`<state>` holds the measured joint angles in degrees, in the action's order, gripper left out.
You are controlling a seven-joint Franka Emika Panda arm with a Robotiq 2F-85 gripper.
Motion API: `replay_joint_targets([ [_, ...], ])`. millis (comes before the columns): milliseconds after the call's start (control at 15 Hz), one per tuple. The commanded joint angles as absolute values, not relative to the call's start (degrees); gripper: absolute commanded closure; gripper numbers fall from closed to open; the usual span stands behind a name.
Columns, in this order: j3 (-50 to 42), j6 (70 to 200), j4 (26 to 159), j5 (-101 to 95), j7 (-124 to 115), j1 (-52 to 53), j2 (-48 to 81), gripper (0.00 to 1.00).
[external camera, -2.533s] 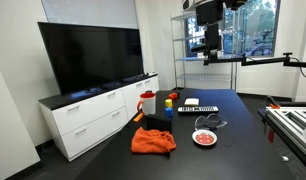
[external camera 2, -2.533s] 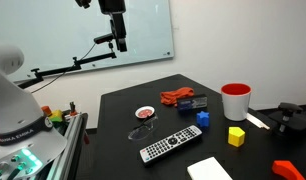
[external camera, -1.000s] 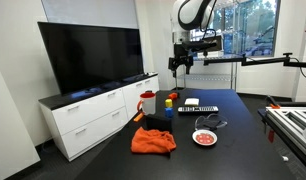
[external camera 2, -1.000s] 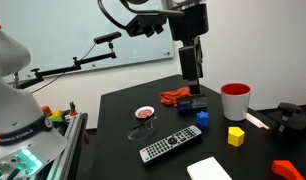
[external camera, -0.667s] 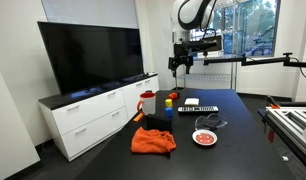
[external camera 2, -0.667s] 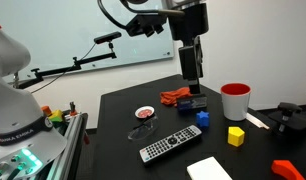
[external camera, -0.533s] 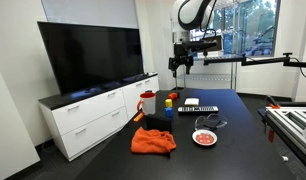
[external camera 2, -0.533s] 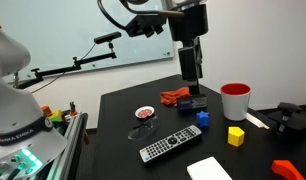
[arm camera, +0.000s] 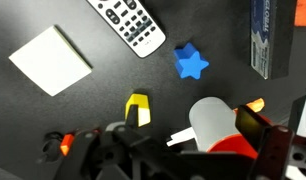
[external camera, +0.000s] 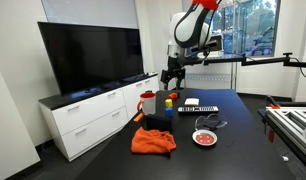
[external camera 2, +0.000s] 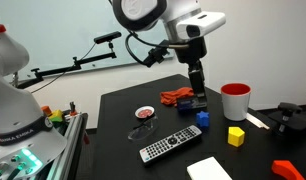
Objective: Put the blue block on the yellow block
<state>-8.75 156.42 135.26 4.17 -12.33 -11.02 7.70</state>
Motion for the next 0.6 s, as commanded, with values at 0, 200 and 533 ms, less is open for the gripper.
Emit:
replay_joint_targets([
  [0,-7.14,162.09,134.95,9.61,-5.37,-11.36,10.72,0.00],
  [200,-5.06,163.98,134.52,12.87,-2.17,-12.53,13.45,0.00],
  [533,-1.86,166.08,134.00,16.44,2.19,-14.87,15.57,0.00],
])
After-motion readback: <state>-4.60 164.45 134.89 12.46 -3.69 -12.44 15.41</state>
